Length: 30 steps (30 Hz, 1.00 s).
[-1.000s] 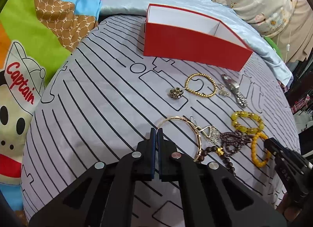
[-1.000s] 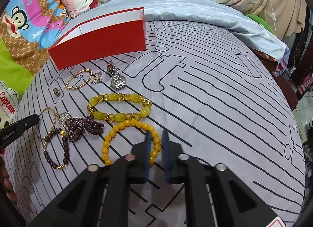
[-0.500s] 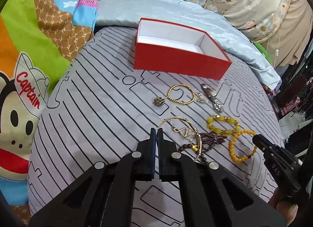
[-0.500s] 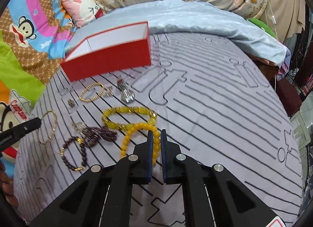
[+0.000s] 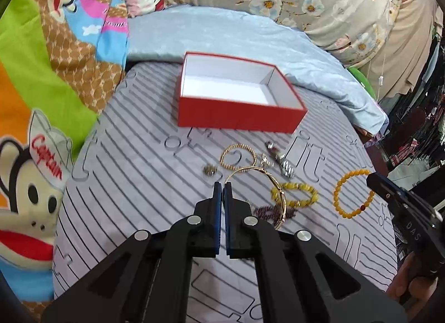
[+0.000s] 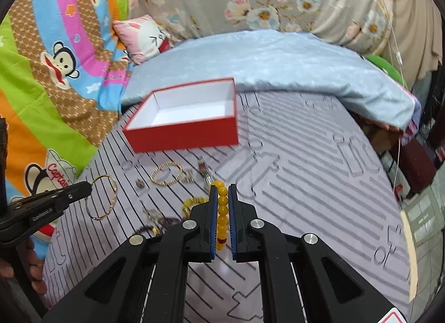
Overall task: Organize jewelry
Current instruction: 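Carry the gold bangle and orange bracelet with both tools into the red box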
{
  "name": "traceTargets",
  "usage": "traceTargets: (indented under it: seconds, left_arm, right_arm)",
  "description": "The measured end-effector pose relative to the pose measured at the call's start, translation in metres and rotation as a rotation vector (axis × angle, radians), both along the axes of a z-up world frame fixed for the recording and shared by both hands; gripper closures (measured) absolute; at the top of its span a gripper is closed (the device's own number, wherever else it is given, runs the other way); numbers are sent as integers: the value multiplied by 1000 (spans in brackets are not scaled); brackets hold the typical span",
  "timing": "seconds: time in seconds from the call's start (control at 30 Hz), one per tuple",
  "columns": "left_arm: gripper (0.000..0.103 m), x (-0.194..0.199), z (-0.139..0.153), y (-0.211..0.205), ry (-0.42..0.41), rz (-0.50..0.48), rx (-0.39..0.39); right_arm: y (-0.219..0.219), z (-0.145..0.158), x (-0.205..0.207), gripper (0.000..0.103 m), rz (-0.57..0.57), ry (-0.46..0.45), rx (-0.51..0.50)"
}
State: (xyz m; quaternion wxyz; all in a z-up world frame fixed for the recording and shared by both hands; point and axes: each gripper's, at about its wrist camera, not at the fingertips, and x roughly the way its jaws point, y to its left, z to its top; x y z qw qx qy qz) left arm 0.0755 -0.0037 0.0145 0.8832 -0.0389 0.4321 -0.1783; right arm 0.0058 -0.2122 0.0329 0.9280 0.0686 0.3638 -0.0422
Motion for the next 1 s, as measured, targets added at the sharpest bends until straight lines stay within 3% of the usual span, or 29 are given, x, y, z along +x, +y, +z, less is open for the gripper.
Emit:
traceTargets:
  seconds: [0.17, 0.37, 0.5, 0.7, 1.0]
  left_arm:
    - [102, 32, 19, -10, -43, -22, -16]
    - [102, 97, 38, -29, -119, -24, -2]
    - [102, 150, 38, -40, -125, -12, -6]
    - [102, 223, 18, -61, -101, -3, 30]
    - [102, 282, -32, -68, -16, 9, 67]
  right_arm:
    - [1, 25, 36, 97, 55, -48, 6]
    - [4, 47, 115, 97, 106, -91, 18]
    - [5, 49, 171, 96, 140, -80, 55]
    - [2, 26, 252, 96, 164, -32, 44]
    - [-19, -43, 316, 96, 127, 128, 88]
